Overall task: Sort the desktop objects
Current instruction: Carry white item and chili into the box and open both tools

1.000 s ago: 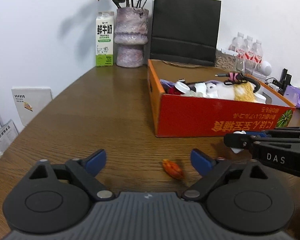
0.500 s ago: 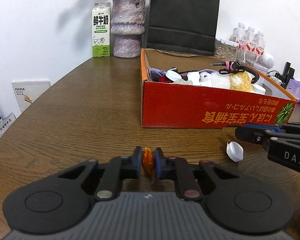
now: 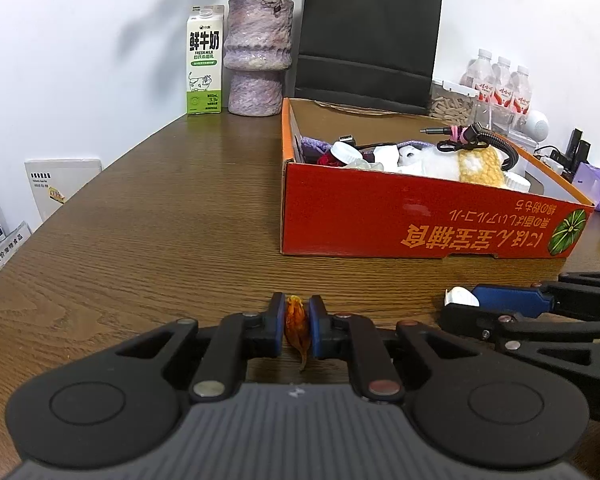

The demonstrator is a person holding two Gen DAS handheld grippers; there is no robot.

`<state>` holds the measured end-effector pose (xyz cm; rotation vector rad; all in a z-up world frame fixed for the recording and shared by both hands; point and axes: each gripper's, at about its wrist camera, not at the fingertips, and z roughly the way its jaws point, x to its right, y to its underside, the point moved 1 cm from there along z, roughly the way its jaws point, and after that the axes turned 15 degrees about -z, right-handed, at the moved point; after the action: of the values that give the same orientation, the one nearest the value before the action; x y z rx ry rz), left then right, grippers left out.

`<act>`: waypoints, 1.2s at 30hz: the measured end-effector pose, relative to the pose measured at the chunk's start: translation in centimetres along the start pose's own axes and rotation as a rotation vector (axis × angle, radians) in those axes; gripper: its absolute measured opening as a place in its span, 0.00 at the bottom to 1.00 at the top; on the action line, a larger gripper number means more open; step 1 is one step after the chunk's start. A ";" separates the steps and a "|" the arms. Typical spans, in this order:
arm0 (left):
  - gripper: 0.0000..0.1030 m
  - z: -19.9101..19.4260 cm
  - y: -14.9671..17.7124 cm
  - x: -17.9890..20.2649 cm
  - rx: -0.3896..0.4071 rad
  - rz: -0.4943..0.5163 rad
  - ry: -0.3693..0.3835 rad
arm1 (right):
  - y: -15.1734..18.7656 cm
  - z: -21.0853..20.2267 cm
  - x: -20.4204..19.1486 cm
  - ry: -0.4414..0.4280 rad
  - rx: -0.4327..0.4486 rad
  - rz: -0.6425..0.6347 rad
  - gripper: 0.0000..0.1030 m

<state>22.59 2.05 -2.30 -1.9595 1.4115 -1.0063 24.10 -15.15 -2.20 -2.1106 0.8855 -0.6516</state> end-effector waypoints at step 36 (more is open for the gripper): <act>0.13 6.2 -11.8 11.2 0.194 0.012 0.138 | -7.5 -0.1 14.2 0.201 0.222 0.096 0.27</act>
<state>36.19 -4.81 6.02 -1.7684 1.3403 -1.2444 35.88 -22.36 6.02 -1.8165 0.9702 -0.8807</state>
